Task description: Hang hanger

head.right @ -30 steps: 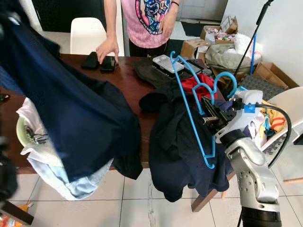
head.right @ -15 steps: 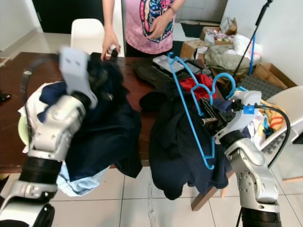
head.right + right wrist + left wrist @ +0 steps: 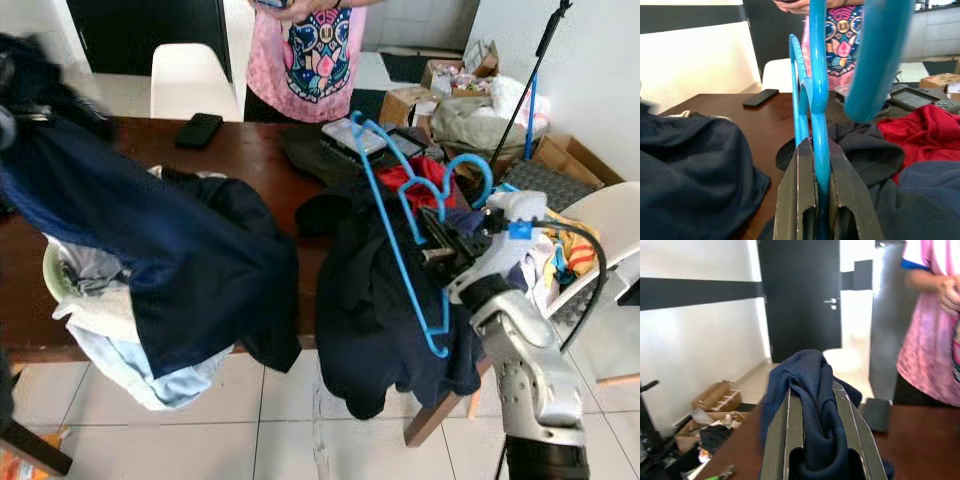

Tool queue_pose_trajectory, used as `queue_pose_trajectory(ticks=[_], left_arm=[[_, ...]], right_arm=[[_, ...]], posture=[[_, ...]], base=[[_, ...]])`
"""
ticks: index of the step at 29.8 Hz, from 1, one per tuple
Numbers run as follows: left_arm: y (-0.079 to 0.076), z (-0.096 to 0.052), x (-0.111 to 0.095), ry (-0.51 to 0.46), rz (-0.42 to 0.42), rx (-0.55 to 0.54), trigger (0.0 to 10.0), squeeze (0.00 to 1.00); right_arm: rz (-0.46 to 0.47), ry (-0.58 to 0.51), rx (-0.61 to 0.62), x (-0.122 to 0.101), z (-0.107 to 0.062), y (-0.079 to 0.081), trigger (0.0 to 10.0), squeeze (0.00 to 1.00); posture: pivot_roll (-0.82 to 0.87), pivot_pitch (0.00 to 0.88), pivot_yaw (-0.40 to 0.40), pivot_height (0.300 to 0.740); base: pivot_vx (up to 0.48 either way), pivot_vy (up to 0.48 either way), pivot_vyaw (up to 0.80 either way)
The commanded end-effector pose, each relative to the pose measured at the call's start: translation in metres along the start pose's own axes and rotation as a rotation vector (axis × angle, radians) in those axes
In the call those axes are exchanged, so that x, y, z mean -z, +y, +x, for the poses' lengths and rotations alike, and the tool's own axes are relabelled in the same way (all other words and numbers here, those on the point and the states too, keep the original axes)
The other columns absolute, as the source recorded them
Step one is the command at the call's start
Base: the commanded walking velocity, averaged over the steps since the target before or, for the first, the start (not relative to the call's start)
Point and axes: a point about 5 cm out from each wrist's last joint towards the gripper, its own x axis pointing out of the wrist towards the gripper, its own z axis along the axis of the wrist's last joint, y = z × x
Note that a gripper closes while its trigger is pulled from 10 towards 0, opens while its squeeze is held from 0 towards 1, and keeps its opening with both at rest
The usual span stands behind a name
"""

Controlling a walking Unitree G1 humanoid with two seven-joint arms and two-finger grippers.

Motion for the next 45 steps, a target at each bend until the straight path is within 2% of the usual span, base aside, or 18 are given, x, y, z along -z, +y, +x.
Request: queue_pose_trajectory(ticks=[1,2,3,5,6,8,9,10,13,21,23,24,25,27,29,32,37,45], left_arm=[[0.005,-0.004,-0.015,-0.065,-0.013,-0.013,0.0,0.00],[0.005,-0.004,-0.015,-0.065,-0.013,-0.013,0.0,0.00],[-0.005,-0.019,-0.005,-0.046,-0.076,0.027,0.0,0.00],[-0.005,-0.019,-0.005,-0.046,-0.076,0.027,0.0,0.00],[-0.032,-0.047,0.024,0.048,-0.186,0.117,4.2,0.00],[-0.032,-0.047,0.024,0.048,-0.186,0.117,4.2,0.00],[-0.080,-0.105,0.066,0.241,-0.415,0.251,7.4,0.00],[-0.094,-0.124,0.078,0.312,-0.487,0.267,8.4,0.00],[-0.105,-0.145,0.094,0.394,-0.523,0.255,9.1,0.00],[-0.096,-0.157,0.111,0.466,-0.482,0.177,9.5,0.00],[-0.061,-0.169,0.130,0.545,-0.391,-0.009,10.0,0.00],[-0.061,-0.169,0.130,0.545,-0.391,-0.009,10.0,0.00],[-0.044,-0.174,0.133,0.560,-0.354,-0.084,10.0,0.00],[-0.044,-0.174,0.133,0.560,-0.354,-0.084,10.0,0.00],[-0.006,-0.169,0.117,0.484,-0.274,-0.215,10.0,0.00],[0.003,-0.164,0.108,0.438,-0.247,-0.239,10.0,0.00],[0.011,-0.152,0.089,0.346,-0.238,-0.251,10.0,0.00],[-0.011,-0.149,0.079,0.315,-0.312,-0.171,10.0,0.00]], right_arm=[[-0.003,-0.003,0.016,0.001,-0.003,-0.003,10.0,0.00],[-0.003,-0.003,0.016,0.001,-0.003,-0.003,10.0,0.00],[-0.004,0.002,0.014,0.001,-0.004,-0.004,10.0,0.00],[-0.004,0.002,0.014,0.001,-0.004,-0.004,10.0,0.00],[-0.007,0.008,0.008,0.001,-0.003,-0.005,10.0,0.00],[-0.007,0.008,0.008,0.001,-0.003,-0.005,10.0,0.00],[-0.011,0.014,-0.006,-0.001,0.000,-0.006,10.0,0.00],[-0.013,0.015,-0.011,-0.002,0.001,-0.007,10.0,0.00],[-0.015,0.019,-0.015,-0.002,0.002,-0.007,10.0,0.00],[-0.016,0.024,-0.016,0.000,0.002,-0.007,10.0,0.00],[-0.013,0.029,-0.015,0.002,0.001,-0.007,10.0,0.00],[-0.013,0.029,-0.015,0.002,0.001,-0.007,10.0,0.00],[-0.012,0.031,-0.015,0.003,0.000,-0.007,10.0,0.00],[-0.012,0.031,-0.015,0.003,0.000,-0.007,10.0,0.00],[-0.010,0.041,-0.018,0.006,0.000,-0.008,10.0,0.00],[-0.010,0.045,-0.021,0.006,0.000,-0.008,10.0,0.00],[-0.008,0.051,-0.029,0.006,0.000,-0.008,10.0,0.00],[-0.015,0.062,-0.027,0.005,-0.003,-0.011,10.0,0.00]], posture=[[0.07,0.071,-0.061,0.740],[0.07,0.071,-0.061,0.740],[0.08,0.078,-0.071,0.740],[0.08,0.078,-0.071,0.740],[0.09,0.081,-0.078,0.740],[0.09,0.081,-0.078,0.740],[0.09,0.088,-0.094,0.740],[0.09,0.088,-0.095,0.740],[0.09,0.091,-0.096,0.740],[0.09,0.093,-0.093,0.740],[0.10,0.096,-0.091,0.740],[0.10,0.096,-0.091,0.740],[0.10,0.096,-0.092,0.740],[0.10,0.096,-0.092,0.740],[0.11,0.104,-0.104,0.740],[0.11,0.105,-0.106,0.740],[0.11,0.118,-0.117,0.740],[0.09,0.123,-0.112,0.740]], base=[[0.000,0.000,0.00],[0.000,0.000,0.00],[0.000,0.000,0.00],[0.000,0.000,0.00],[0.000,0.000,0.00],[0.000,0.000,0.00],[0.000,0.000,0.00],[0.000,0.000,0.00],[0.000,0.000,0.00],[0.000,0.000,0.00],[0.000,0.000,0.00],[0.000,0.000,0.00],[0.000,0.000,0.00],[0.000,0.000,0.00],[0.000,0.000,0.00],[0.000,0.000,0.00],[0.000,0.000,0.00],[0.000,0.000,0.00]])
